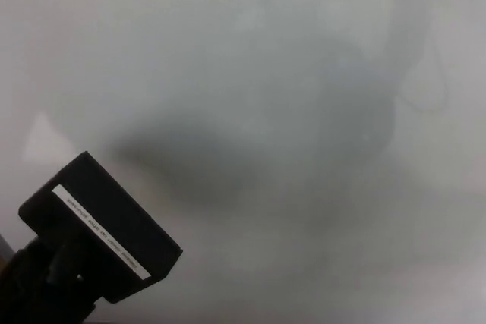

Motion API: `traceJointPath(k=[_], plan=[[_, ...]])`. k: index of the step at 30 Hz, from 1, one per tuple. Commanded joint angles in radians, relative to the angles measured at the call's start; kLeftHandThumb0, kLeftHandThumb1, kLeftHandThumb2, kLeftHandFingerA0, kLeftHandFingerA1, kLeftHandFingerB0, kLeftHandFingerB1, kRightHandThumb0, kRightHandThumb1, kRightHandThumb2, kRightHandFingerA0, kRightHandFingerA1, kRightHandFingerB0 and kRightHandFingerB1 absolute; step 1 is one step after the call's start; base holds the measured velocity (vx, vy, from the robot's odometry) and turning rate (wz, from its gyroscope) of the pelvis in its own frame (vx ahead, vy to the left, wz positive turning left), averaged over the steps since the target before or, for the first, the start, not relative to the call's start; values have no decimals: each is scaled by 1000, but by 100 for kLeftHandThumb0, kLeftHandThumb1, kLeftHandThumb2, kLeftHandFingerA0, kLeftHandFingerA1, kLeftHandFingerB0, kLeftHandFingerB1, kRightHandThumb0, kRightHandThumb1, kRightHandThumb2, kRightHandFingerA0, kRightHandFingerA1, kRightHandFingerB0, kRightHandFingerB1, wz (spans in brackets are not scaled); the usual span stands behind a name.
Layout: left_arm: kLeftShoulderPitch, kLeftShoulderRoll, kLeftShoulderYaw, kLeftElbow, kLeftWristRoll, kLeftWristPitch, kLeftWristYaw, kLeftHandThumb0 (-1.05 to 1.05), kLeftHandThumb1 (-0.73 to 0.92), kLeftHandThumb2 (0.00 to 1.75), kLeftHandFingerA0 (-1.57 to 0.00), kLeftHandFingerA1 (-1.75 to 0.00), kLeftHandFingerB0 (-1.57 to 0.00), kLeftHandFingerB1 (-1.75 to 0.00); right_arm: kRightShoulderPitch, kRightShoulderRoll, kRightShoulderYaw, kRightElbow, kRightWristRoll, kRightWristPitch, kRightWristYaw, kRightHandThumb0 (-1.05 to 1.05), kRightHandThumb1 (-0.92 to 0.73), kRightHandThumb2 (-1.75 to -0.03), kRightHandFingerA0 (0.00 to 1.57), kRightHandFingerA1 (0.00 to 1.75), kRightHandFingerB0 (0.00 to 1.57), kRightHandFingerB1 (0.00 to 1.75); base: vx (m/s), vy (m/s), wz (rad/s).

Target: A magnetic marker holder is on the left hand side of the white board, the robot put the index and middle finger into the opening of the container and pull off the magnetic holder and hand it to a human on the left hand side.

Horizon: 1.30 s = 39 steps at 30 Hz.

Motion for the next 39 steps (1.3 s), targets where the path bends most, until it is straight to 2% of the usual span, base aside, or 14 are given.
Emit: traceJointPath(k=[1, 2, 11, 15, 16, 20, 21, 23, 29, 30, 34, 35, 38, 39], plan=[[-81, 127, 276, -133, -946, 150, 11, -32, 68, 60, -93, -103, -74, -55, 0, -31, 24, 12, -53, 76, -86, -40, -50, -87, 86, 74, 71, 66, 0, 0, 0], [-86, 128, 277, -132, -938, 149, 7, -35, 67, 60, -96, -95, -74, -57, 1, -32, 25, 11, -54, 77, -88, -37, -62, -58, 91, 63, 75, 50, 0, 0, 0], [-104, 184, 294, -106, -880, 189, -66, -43, 53, 56, -96, -81, -78, -47, 1, -33, 29, 8, -57, 82, -95, -35, -61, -59, 91, 58, 75, 50, 0, 0, 0], [-131, 179, 288, -87, -838, 177, -203, -47, 48, 55, -83, -68, -54, -39, -4, -35, 36, 11, -67, 90, -113, -36, -61, -58, 91, 61, 75, 50, 0, 0, 0], [-129, 147, 286, -119, -818, 128, -225, -73, 45, 80, -71, -61, -39, -46, -3, -35, 37, 12, -67, 91, -114, -35, -61, -58, 92, 60, 75, 50, 0, 0, 0], [-110, 106, 284, -167, -780, 63, -238, -79, 47, 79, -68, -59, -36, -44, -3, -35, 42, 17, -69, 94, -123, -35, -60, -58, 92, 60, 76, 50, 0, 0, 0], [-109, 100, 285, -167, -762, 45, -248, -73, 57, 58, -78, -57, -42, -35, -2, -35, 44, 17, -71, 97, -126, -36, -61, -58, 92, 66, 76, 50, 0, 0, 0], [-99, 105, 285, -149, -763, 65, -256, -75, 43, 83, -63, -58, -32, -44, -1, -35, 48, 15, -75, 103, -130, -40, -49, -86, 86, 74, 71, 66, 0, 0, 0], [-105, 114, 271, -112, -738, 68, -299, -97, 49, 86, -66, -50, -37, -39, -1, -36, 56, 14, -80, 110, -142, -35, -61, -58, 92, 59, 75, 50, 0, 0, 0], [-109, 114, 268, -105, -745, 73, -295, -90, 46, 83, -65, -51, -36, -40, -1, -37, 61, 13, -88, 116, -151, -40, -49, -86, 87, 73, 71, 66, 0, 0, 0], [-100, 122, 252, -117, -794, 119, -242, -77, 39, 79, -58, -52, -35, -42, -3, -36, 62, 12, -86, 124, -151, -39, -49, -86, 85, 74, 71, 66, 0, 0, 0], [-99, 121, 250, -117, -797, 118, -244, -76, 47, 56, -62, -45, -42, -35, -3, -36, 63, 11, -88, 124, -155, -39, -48, -85, 86, 73, 71, 66, 0, 0, 0], [-96, 122, 246, -117, -805, 116, -245, -76, 47, 56, -62, -45, -42, -35, -3, -36, 66, 12, -90, 124, -163, -39, -48, -85, 86, 73, 71, 66, 0, 0, 0], [-96, 127, 244, -111, -798, 111, -254, -77, 49, 56, -65, -46, -43, -35, -4, -37, 68, 12, -91, 125, -165, -36, -61, -58, 92, 60, 75, 50, 0, 0, 0]])
